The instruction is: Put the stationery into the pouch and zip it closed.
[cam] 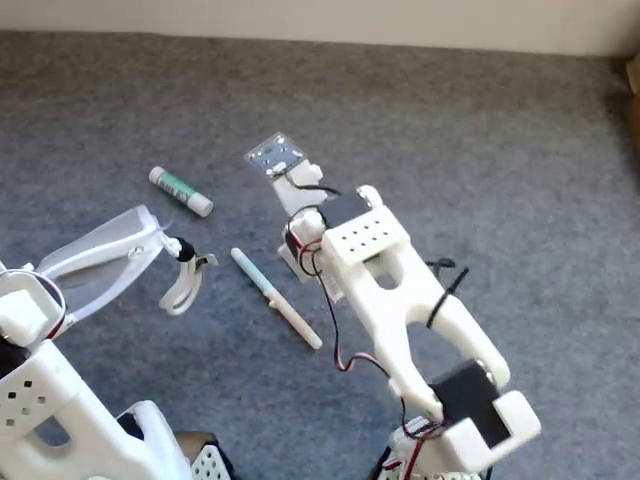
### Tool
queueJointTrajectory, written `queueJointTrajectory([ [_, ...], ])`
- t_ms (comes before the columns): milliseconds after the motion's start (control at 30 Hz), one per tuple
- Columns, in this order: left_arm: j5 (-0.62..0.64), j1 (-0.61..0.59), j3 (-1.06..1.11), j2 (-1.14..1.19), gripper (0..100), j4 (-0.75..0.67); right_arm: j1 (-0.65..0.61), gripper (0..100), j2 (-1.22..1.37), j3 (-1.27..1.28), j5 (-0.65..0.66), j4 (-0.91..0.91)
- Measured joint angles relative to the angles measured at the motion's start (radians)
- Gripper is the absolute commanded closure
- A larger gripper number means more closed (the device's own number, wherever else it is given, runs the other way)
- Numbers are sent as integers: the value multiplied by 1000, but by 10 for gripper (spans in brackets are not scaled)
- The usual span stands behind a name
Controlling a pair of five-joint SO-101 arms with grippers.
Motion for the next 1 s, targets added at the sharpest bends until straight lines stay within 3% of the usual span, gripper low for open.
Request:
queueJointTrajectory([
  [333, 0, 0, 0, 0, 993, 0, 0, 992, -155, 81, -135, -94],
  [800, 0, 0, 0, 0, 993, 0, -115, 993, -160, 81, -377, -95],
  [1000, 0, 0, 0, 0, 993, 0, -115, 993, -160, 81, -405, -95],
])
